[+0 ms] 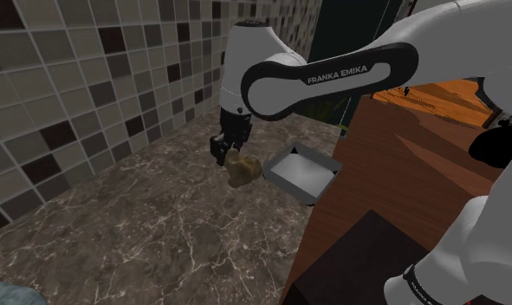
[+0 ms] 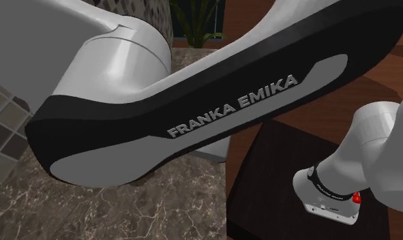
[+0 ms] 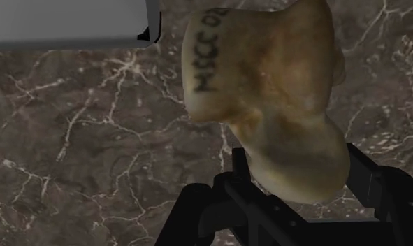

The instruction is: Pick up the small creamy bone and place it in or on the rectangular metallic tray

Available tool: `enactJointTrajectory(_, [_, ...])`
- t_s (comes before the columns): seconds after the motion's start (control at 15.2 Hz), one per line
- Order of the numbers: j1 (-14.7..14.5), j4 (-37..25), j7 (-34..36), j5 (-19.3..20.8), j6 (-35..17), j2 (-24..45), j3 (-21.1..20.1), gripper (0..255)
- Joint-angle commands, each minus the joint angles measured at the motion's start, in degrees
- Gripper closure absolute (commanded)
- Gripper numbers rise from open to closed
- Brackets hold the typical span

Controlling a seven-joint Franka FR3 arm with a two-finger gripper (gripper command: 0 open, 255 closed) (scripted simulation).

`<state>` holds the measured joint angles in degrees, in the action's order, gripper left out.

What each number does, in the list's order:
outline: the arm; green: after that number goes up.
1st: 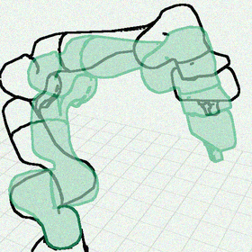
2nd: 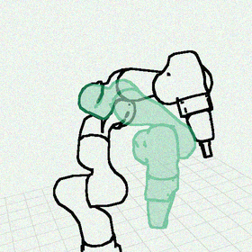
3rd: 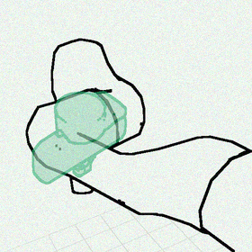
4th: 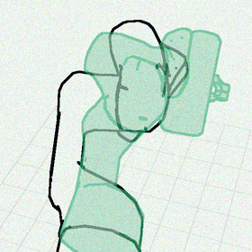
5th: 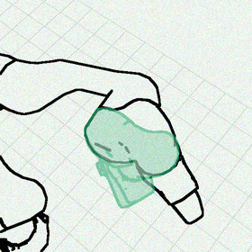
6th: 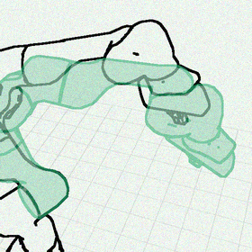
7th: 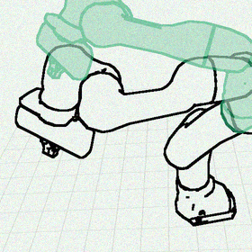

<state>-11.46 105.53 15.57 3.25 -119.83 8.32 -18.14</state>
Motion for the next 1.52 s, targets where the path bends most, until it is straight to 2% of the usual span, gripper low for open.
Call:
enactJointTrajectory(0.0, [0.0, -1.2, -0.1, -0.2, 1.5, -0.4, 0.0, 255])
enactJointTrajectory(0.53, [0.0, -6.1, -0.4, -0.6, 7.3, -1.4, -0.1, 255])
enactJointTrajectory(0.99, [4.5, 8.1, -10.0, -5.3, 4.6, -13.3, 3.6, 255])
enactJointTrajectory(1.45, [7.7, 18.6, -19.8, -7.6, 4.0, -23.0, 9.1, 255])
